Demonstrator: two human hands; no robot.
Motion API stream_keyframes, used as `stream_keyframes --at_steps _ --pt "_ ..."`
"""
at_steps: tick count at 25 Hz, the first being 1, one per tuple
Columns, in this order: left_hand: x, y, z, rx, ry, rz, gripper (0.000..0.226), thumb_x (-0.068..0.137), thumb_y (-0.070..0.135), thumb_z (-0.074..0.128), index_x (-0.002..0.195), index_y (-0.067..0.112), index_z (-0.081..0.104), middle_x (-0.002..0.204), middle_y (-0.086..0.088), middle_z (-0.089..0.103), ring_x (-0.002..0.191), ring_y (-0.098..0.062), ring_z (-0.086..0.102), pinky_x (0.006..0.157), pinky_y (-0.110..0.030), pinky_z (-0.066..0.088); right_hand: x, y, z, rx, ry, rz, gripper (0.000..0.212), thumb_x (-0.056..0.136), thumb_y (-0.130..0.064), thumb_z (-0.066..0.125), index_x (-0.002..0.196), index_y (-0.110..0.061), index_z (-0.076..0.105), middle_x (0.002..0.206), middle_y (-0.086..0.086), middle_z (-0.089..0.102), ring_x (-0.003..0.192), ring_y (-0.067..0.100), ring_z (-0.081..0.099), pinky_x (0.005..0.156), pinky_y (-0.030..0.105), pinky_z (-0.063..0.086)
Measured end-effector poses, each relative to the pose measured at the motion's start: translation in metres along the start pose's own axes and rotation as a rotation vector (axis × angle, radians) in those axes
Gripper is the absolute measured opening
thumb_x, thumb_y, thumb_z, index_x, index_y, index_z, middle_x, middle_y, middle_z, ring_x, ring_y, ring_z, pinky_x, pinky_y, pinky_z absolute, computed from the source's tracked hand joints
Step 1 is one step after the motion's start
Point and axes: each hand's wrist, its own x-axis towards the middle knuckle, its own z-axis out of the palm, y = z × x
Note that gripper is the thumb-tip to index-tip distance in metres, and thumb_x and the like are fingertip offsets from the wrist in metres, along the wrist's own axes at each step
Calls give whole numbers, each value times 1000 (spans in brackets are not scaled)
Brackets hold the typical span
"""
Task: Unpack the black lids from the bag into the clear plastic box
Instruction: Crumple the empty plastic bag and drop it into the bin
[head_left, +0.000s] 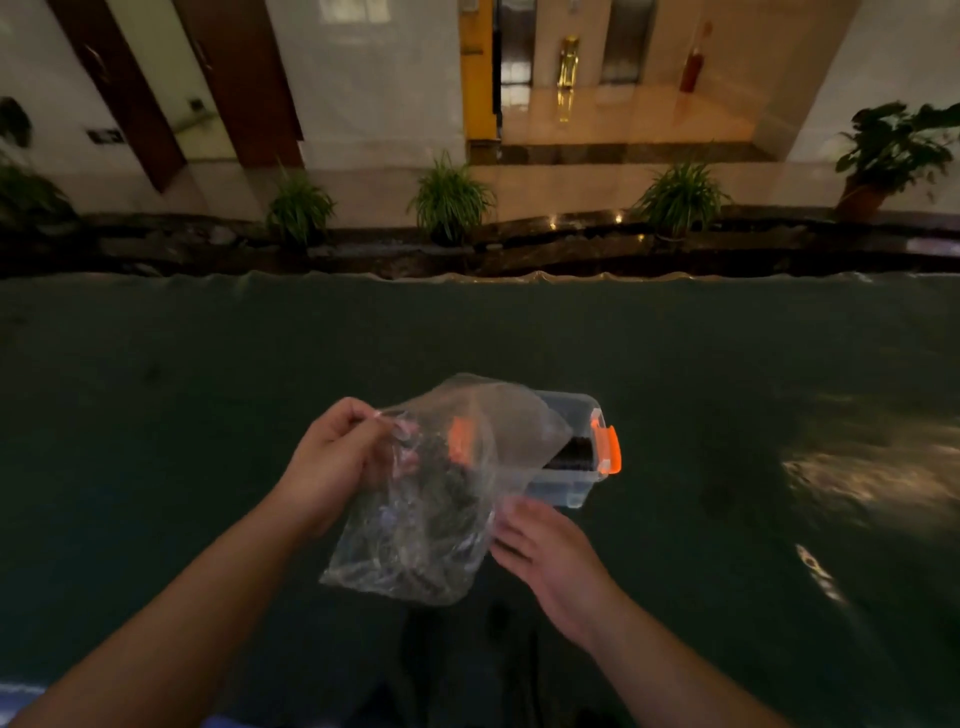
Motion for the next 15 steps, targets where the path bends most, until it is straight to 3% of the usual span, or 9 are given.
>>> stream_keyframes --at_steps 2,4,6,8,11,13,15 --pt "-8 14 -12 -14 31 12 21 87 12 71 102 19 58 75 -12 75 53 -18 68 50 -31 54 5 -31 13 -2 -29 -92 25 93 -21 70 115 -8 69 115 14 74 108 31 71 93 45 56" --pt "-13 25 -25 19 48 36 35 91 9 68 119 26 55 90 -14 78 70 -24 75 56 -32 58 8 -56 24 -36 20 -138 24 92 -11 71 114 -7 63 106 15 76 99 33 74 83 44 61" --pt "-17 37 -36 52 58 84 31 92 6 66 115 27 66 97 -12 78 83 -23 76 63 -29 60 8 -80 33 -128 23 -217 16 94 -8 69 105 -7 58 96 13 77 90 30 76 75 42 62" --pt "-20 50 -48 142 49 112 24 88 8 71 105 25 76 100 -6 78 90 -19 75 70 -23 60 4 -106 40 -264 -43 -278 4 97 -7 64 99 -10 66 94 9 77 86 24 76 71 35 61" --pt "-24 73 -59 359 -11 164 49 69 20 88 113 31 71 95 6 79 90 -9 74 74 -13 55 -6 -141 56 -500 -170 -309 33 90 -3 72 117 -23 71 106 2 77 96 17 75 78 31 61" --pt "-26 88 -61 531 59 241 62 63 21 93 116 38 65 85 10 78 82 -2 72 71 -7 51 -10 -158 66 -712 -162 -394 51 83 -2 79 127 -24 66 105 -1 75 94 8 73 77 23 58" --pt "-26 101 -63 709 150 341 59 64 25 93 113 42 65 79 12 75 80 6 68 66 -7 51 -12 -174 75 -953 -73 -553 45 83 -10 81 123 -28 68 91 -9 71 84 -2 68 70 16 53"
